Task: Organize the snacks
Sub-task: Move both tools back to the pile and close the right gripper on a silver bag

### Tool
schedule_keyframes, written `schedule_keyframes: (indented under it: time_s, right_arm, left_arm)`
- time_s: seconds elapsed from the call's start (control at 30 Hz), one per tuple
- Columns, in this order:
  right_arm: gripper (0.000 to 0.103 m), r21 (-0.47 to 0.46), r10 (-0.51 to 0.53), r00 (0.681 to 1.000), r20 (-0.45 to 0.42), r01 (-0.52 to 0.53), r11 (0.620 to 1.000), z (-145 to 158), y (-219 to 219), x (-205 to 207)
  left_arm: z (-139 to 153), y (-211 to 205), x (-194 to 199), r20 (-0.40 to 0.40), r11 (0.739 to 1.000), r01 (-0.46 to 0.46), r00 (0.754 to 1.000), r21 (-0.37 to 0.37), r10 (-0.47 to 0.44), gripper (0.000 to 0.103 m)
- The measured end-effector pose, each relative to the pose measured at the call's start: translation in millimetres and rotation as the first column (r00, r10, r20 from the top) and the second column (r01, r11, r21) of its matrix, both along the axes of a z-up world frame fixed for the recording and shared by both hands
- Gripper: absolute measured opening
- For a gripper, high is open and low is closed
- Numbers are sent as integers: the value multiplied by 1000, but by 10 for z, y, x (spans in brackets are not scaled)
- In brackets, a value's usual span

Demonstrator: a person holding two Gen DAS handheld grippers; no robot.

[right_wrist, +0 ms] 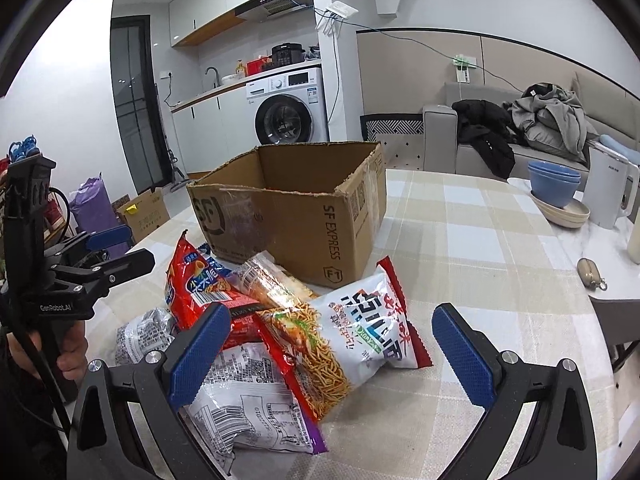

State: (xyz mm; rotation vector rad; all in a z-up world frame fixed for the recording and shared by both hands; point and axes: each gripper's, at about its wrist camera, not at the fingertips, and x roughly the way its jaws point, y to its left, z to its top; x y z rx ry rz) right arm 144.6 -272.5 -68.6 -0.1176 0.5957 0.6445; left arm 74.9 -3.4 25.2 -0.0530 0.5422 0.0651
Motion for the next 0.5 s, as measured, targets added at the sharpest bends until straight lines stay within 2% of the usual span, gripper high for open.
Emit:
schedule_keyframes:
  time_s: [0.4,0.5]
  right_arm:
    - [103,-6,5,1000,-10,-5,1000,-29,11,11]
    - [103,-20,11,1000,-22,-12,1000,-42,10,22]
  left_arm:
    - [-105,-77,-84,2,999,35,999,12,-35,102]
    - [-136,-109,-81,-32,996,84,996,-6,-84,102]
